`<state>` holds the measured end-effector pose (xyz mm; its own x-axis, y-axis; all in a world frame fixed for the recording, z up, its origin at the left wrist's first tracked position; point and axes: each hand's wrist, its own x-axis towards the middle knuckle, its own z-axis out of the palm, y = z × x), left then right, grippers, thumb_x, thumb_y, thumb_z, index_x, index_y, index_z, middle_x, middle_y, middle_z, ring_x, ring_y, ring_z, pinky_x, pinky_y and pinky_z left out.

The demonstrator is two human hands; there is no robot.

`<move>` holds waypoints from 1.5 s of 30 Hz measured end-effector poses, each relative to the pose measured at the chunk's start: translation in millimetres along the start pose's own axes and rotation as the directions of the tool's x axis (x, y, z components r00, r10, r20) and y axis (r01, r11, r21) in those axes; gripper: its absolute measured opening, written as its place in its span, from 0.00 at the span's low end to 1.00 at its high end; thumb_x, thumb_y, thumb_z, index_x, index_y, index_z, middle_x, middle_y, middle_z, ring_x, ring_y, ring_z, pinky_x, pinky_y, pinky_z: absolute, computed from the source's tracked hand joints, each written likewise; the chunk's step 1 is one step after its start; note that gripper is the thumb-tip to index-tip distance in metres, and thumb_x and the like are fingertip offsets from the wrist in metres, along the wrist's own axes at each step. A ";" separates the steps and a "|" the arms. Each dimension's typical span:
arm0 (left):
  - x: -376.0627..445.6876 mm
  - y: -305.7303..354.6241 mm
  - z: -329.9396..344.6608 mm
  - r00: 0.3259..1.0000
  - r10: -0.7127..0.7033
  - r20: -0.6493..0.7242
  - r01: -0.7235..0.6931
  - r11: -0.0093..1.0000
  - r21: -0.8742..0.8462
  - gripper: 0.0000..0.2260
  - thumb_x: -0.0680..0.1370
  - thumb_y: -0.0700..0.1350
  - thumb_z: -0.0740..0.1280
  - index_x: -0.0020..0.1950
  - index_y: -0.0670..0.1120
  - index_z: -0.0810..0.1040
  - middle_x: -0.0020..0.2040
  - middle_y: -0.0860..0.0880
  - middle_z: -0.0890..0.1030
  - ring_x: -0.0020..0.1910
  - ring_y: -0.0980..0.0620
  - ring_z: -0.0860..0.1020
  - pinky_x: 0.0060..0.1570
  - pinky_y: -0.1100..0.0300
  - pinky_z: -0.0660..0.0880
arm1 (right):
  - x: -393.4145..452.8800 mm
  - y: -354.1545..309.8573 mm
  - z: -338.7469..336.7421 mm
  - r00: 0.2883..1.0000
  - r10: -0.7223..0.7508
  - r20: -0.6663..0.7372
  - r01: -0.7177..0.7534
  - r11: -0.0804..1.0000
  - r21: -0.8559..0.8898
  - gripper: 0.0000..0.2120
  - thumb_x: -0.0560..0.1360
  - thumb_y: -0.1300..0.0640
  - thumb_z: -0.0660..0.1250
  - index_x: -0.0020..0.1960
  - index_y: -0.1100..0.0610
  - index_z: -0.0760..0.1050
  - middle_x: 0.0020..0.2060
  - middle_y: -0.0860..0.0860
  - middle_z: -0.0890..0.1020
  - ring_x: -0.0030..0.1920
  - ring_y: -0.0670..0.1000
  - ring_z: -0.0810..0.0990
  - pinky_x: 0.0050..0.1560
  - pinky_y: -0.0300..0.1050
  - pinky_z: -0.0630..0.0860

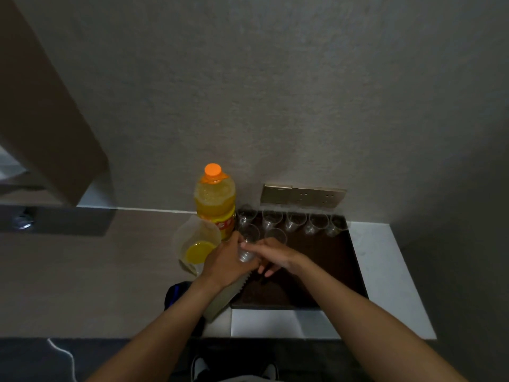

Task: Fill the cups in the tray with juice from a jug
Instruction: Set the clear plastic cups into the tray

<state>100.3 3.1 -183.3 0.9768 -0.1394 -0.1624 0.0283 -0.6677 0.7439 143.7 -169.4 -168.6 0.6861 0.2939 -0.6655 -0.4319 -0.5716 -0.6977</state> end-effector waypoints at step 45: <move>12.8 1.4 15.0 0.996 0.012 -0.085 -0.011 1.000 0.015 0.16 0.74 0.65 0.70 0.55 0.59 0.73 0.48 0.60 0.81 0.43 0.60 0.79 0.41 0.58 0.77 | 24.7 88.1 -92.6 0.799 0.018 -0.602 -0.154 0.972 -0.175 0.32 0.65 0.50 0.79 0.66 0.46 0.71 0.64 0.51 0.78 0.61 0.57 0.80 0.58 0.55 0.79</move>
<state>109.7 -10.5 -194.1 0.9916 -0.0848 -0.0977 0.0146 -0.6770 0.7359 176.8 -283.5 -222.0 0.8924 -0.2364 -0.3844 -0.4229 -0.7354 -0.5294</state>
